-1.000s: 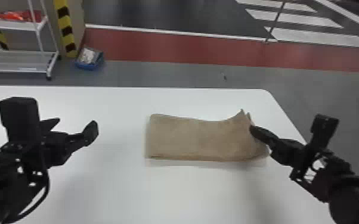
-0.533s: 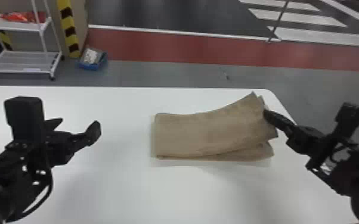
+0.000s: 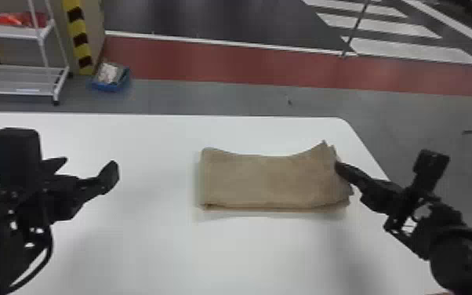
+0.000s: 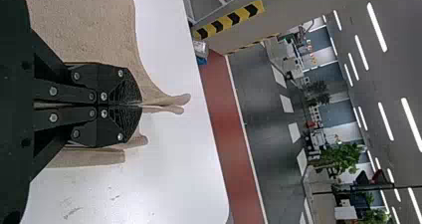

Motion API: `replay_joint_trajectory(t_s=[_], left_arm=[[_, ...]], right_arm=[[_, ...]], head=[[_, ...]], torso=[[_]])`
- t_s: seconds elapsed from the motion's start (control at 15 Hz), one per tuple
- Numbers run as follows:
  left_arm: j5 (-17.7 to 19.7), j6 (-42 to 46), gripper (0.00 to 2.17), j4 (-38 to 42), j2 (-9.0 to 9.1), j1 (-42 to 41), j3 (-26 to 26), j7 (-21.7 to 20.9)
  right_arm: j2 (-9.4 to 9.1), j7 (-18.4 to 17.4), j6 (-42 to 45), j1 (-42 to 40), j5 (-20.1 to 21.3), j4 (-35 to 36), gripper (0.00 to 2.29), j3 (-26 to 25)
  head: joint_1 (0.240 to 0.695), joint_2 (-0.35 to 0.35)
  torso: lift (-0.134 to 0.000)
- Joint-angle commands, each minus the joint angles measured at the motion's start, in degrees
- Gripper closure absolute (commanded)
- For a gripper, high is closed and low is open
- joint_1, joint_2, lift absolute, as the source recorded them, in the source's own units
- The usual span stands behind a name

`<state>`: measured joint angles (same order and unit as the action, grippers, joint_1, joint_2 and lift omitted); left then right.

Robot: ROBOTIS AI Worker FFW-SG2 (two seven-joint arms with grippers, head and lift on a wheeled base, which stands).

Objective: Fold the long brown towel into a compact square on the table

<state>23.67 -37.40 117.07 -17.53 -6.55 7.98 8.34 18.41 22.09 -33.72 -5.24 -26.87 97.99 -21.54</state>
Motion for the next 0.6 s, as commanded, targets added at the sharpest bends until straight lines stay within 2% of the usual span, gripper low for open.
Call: replay_joint_trajectory(t_s=[0.0, 0.07, 0.13, 0.4, 0.53], left_arm=[[-0.1, 0.0, 0.1, -0.1, -0.05, 0.0, -0.2, 0.0], [-0.1, 0.2, 0.1, -0.3, 0.04, 0.0, -0.1, 0.0], [-0.3, 0.2, 0.1, -0.4, 0.21, 0.1, 0.2, -0.1], [-0.4, 1.6, 0.1, -0.4, 0.57, 0.2, 1.8, 0.0], [-0.3, 2.3, 0.1, -0.9, 1.18, 0.7, 3.7, 0.4]], right_arm=[[-0.04, 0.1, 1.2, -0.7, 0.2, -0.3, 0.57, -0.5], [-0.22, 0.1, 4.8, -2.1, -0.1, 0.1, 0.17, -1.1], [-0.92, 0.1, 9.3, -3.4, -0.5, 0.8, 0.05, -2.4], [-1.19, -0.1, 16.7, -8.6, -0.7, 4.4, 0.05, -7.8], [-1.27, 0.1, 18.6, -10.8, -1.0, 5.4, 0.05, -9.4]], head=[[0.695, -0.225], [0.695, -0.226], [0.695, -0.228], [0.695, -0.264], [0.695, -0.311]], torso=[[-0.128], [-0.128], [-0.128], [-0.128], [-0.128]])
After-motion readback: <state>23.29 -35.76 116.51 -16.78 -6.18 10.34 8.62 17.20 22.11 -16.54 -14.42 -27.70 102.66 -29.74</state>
